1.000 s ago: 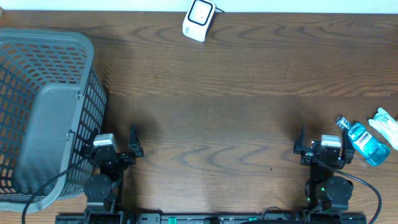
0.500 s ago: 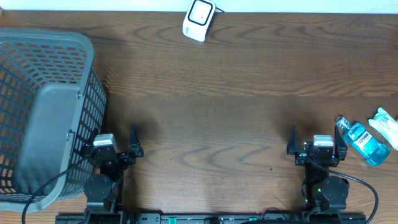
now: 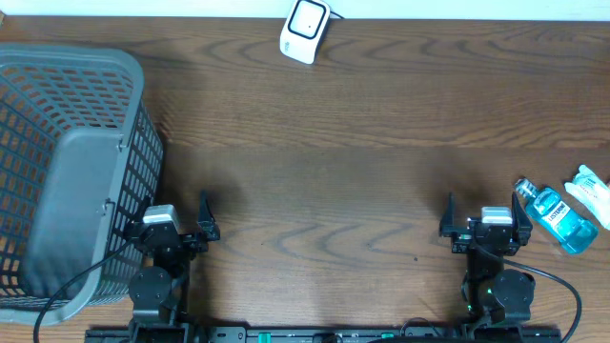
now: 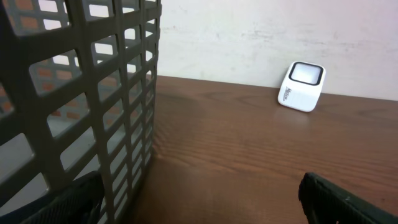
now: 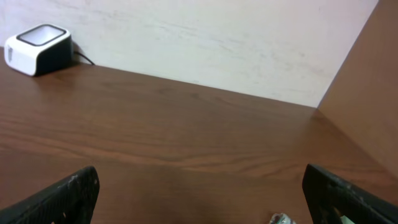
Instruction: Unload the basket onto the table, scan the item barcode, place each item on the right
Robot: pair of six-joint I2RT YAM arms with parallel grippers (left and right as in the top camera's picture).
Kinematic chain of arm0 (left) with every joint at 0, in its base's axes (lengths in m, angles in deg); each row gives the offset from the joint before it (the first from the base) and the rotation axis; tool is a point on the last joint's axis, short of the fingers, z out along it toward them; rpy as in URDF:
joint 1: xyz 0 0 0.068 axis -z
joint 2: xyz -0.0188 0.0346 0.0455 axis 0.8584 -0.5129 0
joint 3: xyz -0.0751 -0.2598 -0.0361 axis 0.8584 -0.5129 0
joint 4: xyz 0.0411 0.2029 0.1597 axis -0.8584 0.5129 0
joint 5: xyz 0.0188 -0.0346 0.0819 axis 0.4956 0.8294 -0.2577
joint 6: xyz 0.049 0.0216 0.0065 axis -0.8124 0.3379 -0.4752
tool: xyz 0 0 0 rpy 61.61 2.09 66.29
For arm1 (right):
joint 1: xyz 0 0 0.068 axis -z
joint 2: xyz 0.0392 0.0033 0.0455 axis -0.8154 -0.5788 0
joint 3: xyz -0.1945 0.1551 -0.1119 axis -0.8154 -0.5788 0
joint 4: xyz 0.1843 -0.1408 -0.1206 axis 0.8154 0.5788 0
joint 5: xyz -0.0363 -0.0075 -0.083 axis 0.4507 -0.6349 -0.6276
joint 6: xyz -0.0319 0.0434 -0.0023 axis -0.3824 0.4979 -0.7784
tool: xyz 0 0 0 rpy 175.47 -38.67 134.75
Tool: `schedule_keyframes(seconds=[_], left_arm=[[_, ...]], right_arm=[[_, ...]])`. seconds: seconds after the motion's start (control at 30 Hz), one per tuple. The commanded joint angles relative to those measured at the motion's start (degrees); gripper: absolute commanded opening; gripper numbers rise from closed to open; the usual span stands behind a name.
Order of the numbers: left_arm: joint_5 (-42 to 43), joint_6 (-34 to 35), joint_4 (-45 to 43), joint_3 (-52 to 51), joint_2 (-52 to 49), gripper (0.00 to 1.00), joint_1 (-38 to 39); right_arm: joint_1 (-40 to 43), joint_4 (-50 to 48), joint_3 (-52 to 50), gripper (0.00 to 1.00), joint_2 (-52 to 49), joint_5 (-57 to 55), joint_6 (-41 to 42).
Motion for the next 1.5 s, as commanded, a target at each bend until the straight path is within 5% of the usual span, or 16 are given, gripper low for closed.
schedule_keyframes(seconds=[0.0, 1.47], left_arm=[[-0.96, 0.46, 1.81, -1.29, 0.66, 0.99, -0.26], [-0.94, 0.46, 1.84, -1.29, 0.50, 1.00, -0.24]], right_arm=[[-0.26, 0.11, -0.09, 0.99, 0.35, -0.48, 4.52], [-0.26, 0.11, -0.09, 0.99, 0.35, -0.70, 6.67]])
